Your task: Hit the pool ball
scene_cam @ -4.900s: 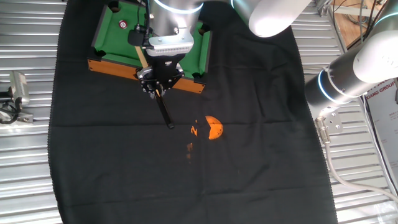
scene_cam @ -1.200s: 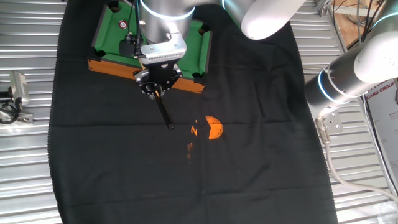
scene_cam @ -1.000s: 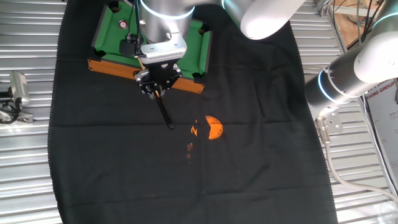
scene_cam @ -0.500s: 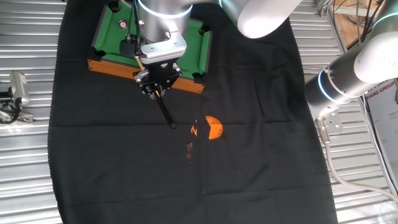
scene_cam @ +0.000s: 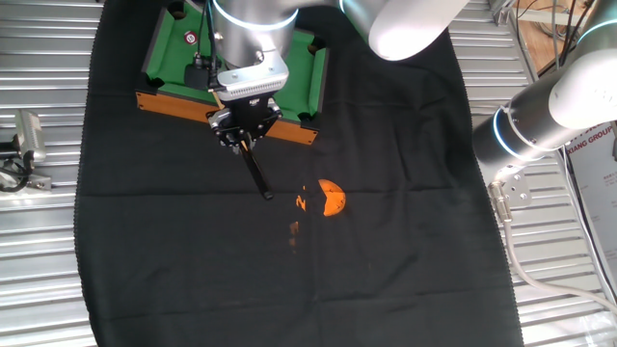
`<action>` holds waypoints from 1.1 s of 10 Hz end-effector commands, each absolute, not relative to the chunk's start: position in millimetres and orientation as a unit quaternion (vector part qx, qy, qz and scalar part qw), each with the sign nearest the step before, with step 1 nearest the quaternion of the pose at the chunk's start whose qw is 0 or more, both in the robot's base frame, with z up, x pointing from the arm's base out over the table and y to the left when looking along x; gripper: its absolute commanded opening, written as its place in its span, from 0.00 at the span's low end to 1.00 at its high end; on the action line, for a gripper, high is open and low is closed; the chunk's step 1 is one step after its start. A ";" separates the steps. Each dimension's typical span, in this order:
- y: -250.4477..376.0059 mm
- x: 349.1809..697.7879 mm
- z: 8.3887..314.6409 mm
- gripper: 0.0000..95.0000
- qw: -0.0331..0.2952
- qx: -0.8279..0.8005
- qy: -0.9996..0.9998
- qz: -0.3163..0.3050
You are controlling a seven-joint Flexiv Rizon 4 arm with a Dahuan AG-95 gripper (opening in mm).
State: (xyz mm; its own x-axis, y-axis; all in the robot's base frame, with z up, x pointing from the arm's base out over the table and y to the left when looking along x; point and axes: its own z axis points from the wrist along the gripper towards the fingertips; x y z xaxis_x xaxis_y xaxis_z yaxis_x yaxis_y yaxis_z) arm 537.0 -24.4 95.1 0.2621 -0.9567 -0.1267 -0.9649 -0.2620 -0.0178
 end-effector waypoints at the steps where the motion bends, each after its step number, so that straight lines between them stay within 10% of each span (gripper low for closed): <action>1: -24.4 537.3 94.8 0.00 0.047 -0.793 0.606 0.046; 11: -28.7 540.8 88.4 0.00 0.045 -0.794 0.604 0.048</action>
